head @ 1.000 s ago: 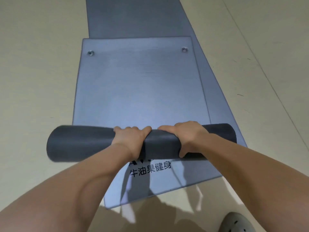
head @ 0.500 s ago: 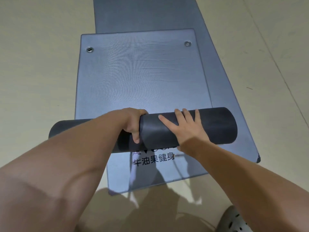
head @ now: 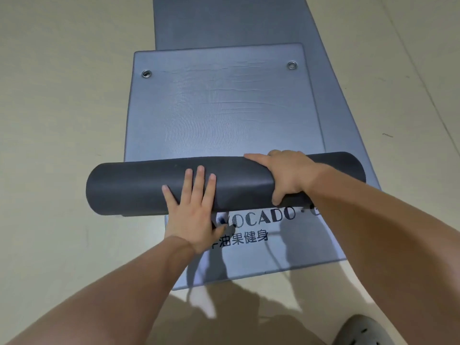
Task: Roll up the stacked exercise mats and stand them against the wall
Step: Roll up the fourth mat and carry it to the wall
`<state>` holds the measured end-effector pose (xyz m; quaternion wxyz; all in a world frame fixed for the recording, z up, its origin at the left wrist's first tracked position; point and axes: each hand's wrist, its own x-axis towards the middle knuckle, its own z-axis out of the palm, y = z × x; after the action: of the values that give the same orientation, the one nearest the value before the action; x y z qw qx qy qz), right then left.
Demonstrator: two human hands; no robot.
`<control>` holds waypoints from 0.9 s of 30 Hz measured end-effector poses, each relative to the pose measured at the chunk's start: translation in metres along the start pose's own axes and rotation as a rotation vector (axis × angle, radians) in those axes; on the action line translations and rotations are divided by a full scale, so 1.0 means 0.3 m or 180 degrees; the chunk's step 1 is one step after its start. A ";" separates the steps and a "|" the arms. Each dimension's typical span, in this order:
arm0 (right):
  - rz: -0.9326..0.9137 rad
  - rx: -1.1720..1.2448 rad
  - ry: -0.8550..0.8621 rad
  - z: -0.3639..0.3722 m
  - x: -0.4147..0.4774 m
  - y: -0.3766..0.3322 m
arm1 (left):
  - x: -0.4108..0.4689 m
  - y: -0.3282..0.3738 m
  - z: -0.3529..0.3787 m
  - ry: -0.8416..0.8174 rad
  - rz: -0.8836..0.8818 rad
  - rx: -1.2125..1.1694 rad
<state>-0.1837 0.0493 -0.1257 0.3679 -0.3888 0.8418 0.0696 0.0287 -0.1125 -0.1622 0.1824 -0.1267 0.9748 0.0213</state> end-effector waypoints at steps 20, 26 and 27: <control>0.0756 -0.0322 0.1060 0.043 0.138 -0.122 | 0.360 -0.090 -0.144 0.0274 0.0151 -0.0018; 0.0537 -0.0388 0.0980 -0.109 0.235 -0.047 | 0.412 -0.102 -0.145 0.0065 -0.0103 0.0006; 0.0448 -0.0502 0.1048 -0.117 0.239 -0.045 | 0.444 -0.112 -0.161 0.0043 -0.0078 -0.0001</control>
<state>-0.2246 -0.0174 -0.1465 0.1878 -0.3627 0.9077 0.0963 -0.0996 -0.1812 -0.1650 0.1761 -0.1389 0.9743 0.0183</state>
